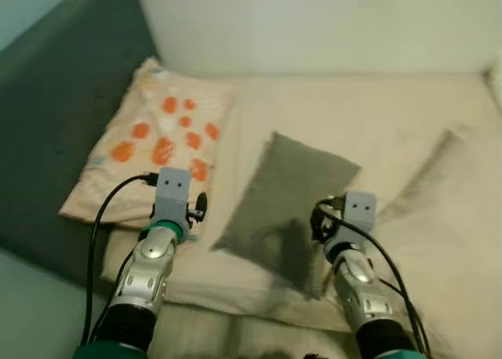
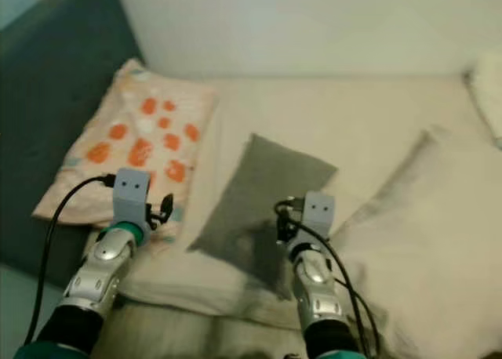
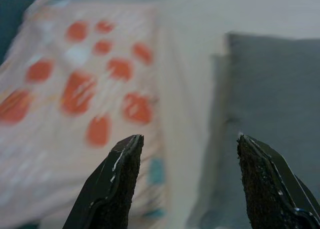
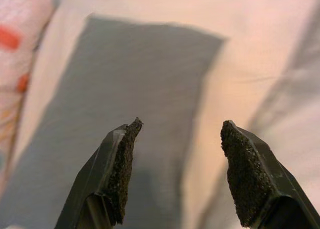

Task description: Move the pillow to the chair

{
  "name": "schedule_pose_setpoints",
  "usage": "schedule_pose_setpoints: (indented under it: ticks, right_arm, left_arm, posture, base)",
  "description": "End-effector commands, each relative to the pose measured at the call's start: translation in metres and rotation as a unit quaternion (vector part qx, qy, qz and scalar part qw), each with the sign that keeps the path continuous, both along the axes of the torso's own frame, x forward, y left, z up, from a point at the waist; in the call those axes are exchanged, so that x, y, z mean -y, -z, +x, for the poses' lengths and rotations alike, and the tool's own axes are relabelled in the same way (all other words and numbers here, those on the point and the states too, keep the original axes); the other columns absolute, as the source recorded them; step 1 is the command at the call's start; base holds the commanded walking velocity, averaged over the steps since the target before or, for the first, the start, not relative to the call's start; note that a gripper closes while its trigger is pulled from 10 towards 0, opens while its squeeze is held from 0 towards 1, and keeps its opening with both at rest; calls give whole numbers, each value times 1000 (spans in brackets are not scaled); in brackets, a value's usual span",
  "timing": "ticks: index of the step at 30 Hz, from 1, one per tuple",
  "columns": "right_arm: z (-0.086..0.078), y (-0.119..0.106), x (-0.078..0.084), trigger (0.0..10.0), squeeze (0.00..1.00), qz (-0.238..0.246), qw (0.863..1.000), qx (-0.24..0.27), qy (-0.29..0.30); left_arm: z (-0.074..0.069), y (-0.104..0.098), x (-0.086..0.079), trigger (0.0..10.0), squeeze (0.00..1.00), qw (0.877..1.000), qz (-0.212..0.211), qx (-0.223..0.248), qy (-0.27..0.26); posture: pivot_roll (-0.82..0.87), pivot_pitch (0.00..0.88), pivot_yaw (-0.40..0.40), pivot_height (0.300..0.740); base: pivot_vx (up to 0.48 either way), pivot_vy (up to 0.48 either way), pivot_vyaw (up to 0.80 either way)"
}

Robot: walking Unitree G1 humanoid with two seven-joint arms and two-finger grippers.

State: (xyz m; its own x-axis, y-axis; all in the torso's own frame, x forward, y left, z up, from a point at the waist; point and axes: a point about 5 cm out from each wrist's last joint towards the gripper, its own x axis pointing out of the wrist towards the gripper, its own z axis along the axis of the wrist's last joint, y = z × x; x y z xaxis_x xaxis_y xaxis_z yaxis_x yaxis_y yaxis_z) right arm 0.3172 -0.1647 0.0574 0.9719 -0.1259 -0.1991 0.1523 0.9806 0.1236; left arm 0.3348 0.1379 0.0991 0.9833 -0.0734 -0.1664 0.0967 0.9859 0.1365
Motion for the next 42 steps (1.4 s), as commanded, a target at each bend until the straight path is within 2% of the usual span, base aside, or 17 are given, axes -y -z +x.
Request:
schedule_pose_setpoints:
  ticks: [1,6,8,9,10,14,16,20,23,31,32,33,36,42]
  right_arm:
    - [-5,7,-5,10000,0,10,1000,-15,-1]
    - [-8,6,8,10000,0,0,1000,-8,30]
    - [-11,1,23,10000,0,-5,998,10,55]
    - [-11,1,23,10000,0,-5,998,10,55]
    - [-14,-4,32,10000,0,-13,998,22,65]
    - [-16,-9,37,10000,0,-25,998,32,56]
    - [-15,-12,36,10000,0,-28,998,37,51]
    - [-6,-17,28,10000,0,-33,998,46,36]
    - [-2,-16,24,10000,0,-38,998,43,26]
    - [-2,-16,24,10000,0,-38,998,43,26]
    - [-1,-16,21,10000,0,-43,998,42,17]
    - [6,-16,8,10000,0,-24,999,35,-8]
    - [16,-17,-16,10000,0,15,999,24,-46]
    - [9,-12,-28,10000,0,29,998,21,-50]
  left_arm:
    - [-2,8,-6,10000,0,1000,13,-11,-1]
    - [3,5,-1,10000,0,1000,20,-5,17]
    - [3,5,11,10000,0,999,6,-3,41]
    - [3,5,11,10000,0,999,6,-3,41]
    - [2,6,20,10000,0,998,-1,-2,55]
    - [0,6,28,10000,0,998,-7,3,67]
    - [0,6,26,10000,0,998,-15,4,64]
    - [3,4,12,10000,0,999,-23,8,38]
    - [3,5,4,10000,0,1000,-20,12,19]
    - [3,5,4,10000,0,1000,-20,12,19]
    - [2,5,0,10000,0,1000,-17,14,8]
    - [-1,4,-10,10000,0,1000,-5,24,-10]
    - [-3,-3,-27,10000,0,999,17,41,-30]
    - [2,-7,-32,10000,0,998,27,43,-23]
  posture:
    - [26,63,187,740]
    - [5,59,186,740]
    - [-38,62,189,740]
    - [-38,62,189,740]
    - [-57,57,185,740]
    - [-68,63,184,740]
    - [-74,78,176,740]
    - [-44,91,136,740]
    - [-44,91,136,740]
    - [-44,91,136,740]
    - [-45,80,124,740]
    - [47,126,33,740]
    - [61,133,46,730]
    - [61,133,75,700]
  base:
    - [0,0,0]
    - [0,0,0]
    - [0,0,0]
    - [0,0,0]
    - [0,0,0]
    - [0,0,0]
    - [0,0,0]
    - [0,0,0]
    - [0,0,0]
    - [0,0,0]
    - [0,0,0]
    - [0,0,0]
    - [0,0,0]
    - [0,0,0]
